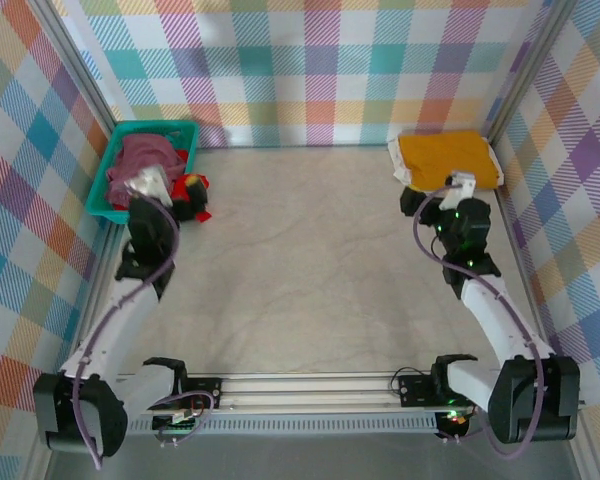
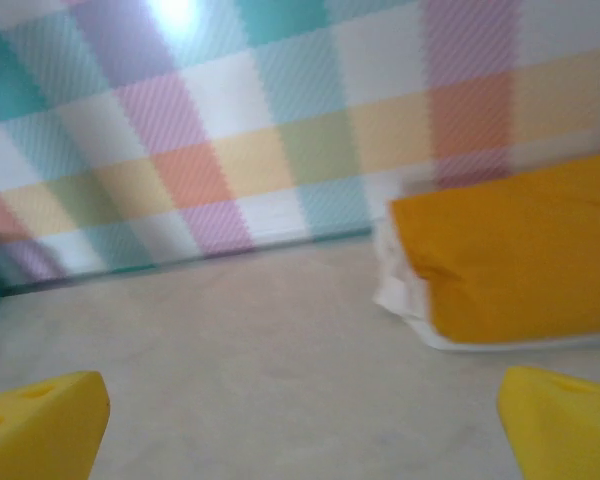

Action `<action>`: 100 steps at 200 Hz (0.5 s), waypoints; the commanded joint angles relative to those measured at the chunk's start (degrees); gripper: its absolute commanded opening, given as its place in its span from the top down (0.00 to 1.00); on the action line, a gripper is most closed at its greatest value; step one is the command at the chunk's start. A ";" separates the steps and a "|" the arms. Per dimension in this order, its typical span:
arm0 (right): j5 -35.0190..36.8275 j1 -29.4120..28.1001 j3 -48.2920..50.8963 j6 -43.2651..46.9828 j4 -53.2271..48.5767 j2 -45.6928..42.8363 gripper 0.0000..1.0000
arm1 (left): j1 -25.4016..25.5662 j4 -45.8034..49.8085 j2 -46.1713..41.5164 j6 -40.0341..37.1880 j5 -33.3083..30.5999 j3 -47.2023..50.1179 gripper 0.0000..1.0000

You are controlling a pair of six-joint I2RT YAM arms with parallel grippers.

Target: Fold and stack the t-shirts

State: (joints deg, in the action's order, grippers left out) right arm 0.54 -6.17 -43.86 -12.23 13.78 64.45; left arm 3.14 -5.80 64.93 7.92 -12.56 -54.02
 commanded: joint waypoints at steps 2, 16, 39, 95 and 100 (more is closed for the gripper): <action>-1.89 -4.18 -7.80 0.70 -13.98 6.16 0.02 | -4.98 24.37 15.71 5.83 -0.36 -15.16 0.00; -1.86 -6.25 -10.77 1.97 -14.75 8.62 0.02 | -5.99 31.34 26.21 5.13 0.62 -27.17 0.02; -2.29 -7.66 -13.54 2.25 -15.45 11.40 0.03 | -7.30 38.71 40.89 4.47 2.57 -43.37 0.04; -1.46 -8.00 -13.09 2.97 -18.45 10.36 0.02 | -9.39 50.17 61.83 4.56 4.27 -68.61 0.17; -1.15 -7.98 -12.63 3.19 -18.34 10.04 0.02 | -9.46 49.37 62.13 4.41 4.17 -68.33 0.19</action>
State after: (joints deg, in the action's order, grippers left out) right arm -1.15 -13.91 -56.34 -10.96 -2.72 76.66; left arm -5.23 36.86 126.74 12.32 -9.39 -117.80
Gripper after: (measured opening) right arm 0.976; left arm 0.849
